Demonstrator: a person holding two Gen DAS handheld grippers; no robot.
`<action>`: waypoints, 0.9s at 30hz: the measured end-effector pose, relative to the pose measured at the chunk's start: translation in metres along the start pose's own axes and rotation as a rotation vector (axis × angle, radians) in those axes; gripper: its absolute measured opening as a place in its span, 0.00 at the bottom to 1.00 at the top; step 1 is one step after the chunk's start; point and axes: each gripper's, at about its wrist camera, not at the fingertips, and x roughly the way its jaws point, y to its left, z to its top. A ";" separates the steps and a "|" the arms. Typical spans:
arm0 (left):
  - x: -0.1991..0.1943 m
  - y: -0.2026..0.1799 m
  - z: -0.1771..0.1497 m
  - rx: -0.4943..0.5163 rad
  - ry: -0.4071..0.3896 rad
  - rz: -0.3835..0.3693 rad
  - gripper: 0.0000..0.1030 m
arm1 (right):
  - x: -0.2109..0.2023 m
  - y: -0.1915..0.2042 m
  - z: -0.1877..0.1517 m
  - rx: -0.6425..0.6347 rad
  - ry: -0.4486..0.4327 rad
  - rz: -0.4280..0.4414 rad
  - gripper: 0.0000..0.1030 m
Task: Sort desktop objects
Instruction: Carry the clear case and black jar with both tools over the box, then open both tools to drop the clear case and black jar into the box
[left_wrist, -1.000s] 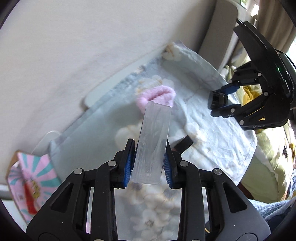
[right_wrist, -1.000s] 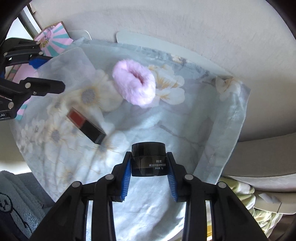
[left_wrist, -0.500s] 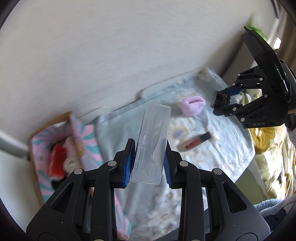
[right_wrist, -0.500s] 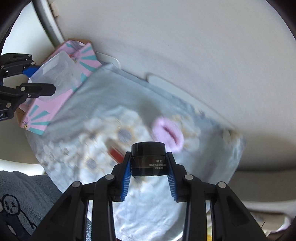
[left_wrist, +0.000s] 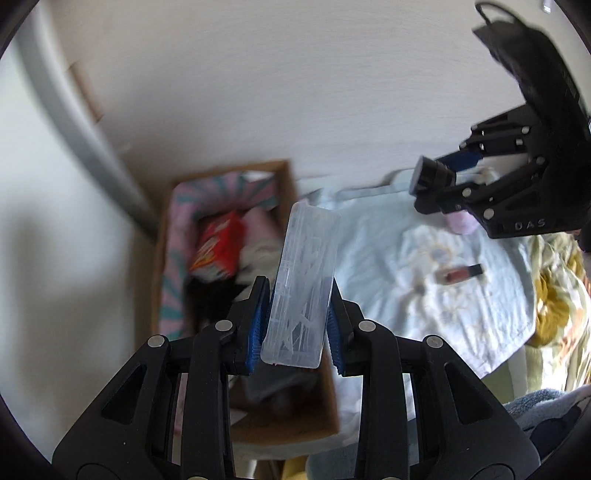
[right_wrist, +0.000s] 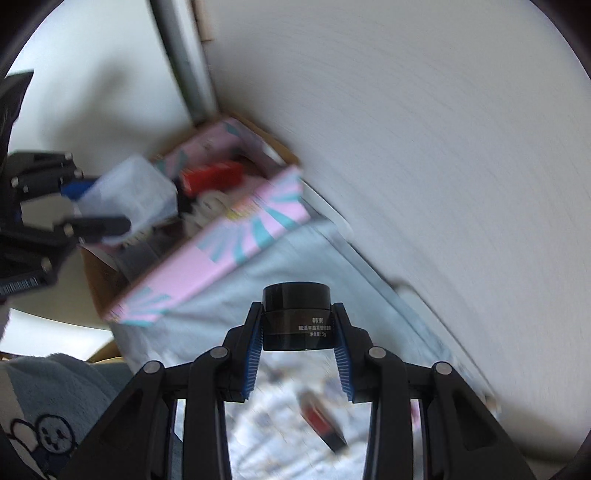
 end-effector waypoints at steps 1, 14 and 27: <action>0.002 0.008 -0.006 -0.024 0.009 0.022 0.26 | 0.004 0.008 0.009 -0.016 0.000 0.012 0.32; 0.040 0.066 -0.058 -0.304 0.089 0.076 0.26 | 0.081 0.111 0.082 -0.220 0.091 0.115 0.32; 0.046 0.063 -0.064 -0.334 0.091 0.096 0.23 | 0.105 0.132 0.097 -0.257 0.146 0.142 0.32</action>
